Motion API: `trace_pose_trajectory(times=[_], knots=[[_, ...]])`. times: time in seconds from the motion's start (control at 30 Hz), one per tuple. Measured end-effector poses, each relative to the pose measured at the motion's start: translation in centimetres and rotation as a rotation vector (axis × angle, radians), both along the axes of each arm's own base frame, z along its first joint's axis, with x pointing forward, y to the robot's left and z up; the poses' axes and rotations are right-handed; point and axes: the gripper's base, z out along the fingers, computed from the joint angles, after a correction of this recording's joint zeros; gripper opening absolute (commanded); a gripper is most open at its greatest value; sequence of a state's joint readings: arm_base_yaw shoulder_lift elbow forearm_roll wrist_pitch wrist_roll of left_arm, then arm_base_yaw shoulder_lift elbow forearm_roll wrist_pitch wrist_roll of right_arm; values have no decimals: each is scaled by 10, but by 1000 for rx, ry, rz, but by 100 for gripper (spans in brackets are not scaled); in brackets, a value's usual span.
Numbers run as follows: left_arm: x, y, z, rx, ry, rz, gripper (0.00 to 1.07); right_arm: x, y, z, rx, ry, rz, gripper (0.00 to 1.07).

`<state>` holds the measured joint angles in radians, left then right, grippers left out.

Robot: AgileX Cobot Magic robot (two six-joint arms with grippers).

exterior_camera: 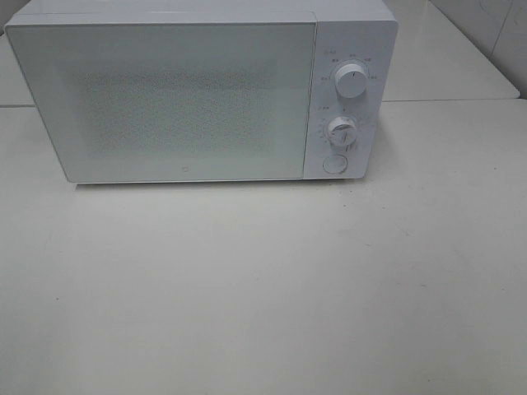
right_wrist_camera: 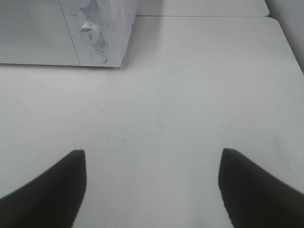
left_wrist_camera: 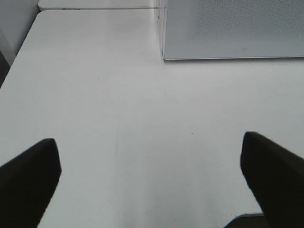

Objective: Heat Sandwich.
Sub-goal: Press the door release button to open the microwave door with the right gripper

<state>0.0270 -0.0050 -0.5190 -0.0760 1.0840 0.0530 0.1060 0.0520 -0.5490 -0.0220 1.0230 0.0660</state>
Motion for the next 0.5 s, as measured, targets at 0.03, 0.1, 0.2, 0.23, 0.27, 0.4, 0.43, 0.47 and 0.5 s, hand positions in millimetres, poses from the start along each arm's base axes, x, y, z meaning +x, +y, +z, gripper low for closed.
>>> trace_pose_trajectory(times=[0.03, 0.1, 0.2, 0.23, 0.27, 0.4, 0.43, 0.47, 0.5], knots=[[0, 0, 0, 0, 0, 0, 98, -1, 0, -4, 0, -1, -13, 75], [0, 0, 0, 0, 0, 0, 98, -3, 0, -11, 2, -9, -36, 75], [0, 0, 0, 0, 0, 0, 98, -3, 0, -13, 1, -15, -60, 75], [0, 0, 0, 0, 0, 0, 98, -3, 0, -13, 1, -15, -65, 75], [0, 0, 0, 0, 0, 0, 98, -3, 0, -13, 1, -19, -68, 75], [0, 0, 0, 0, 0, 0, 98, -3, 0, -13, 1, -22, -71, 75], [0, 0, 0, 0, 0, 0, 98, -2, 0, -13, 1, -23, -73, 75], [0, 0, 0, 0, 0, 0, 98, -2, 0, -13, 1, -23, -73, 75], [0, 0, 0, 0, 0, 0, 98, -2, 0, -13, 1, -23, -73, 75]])
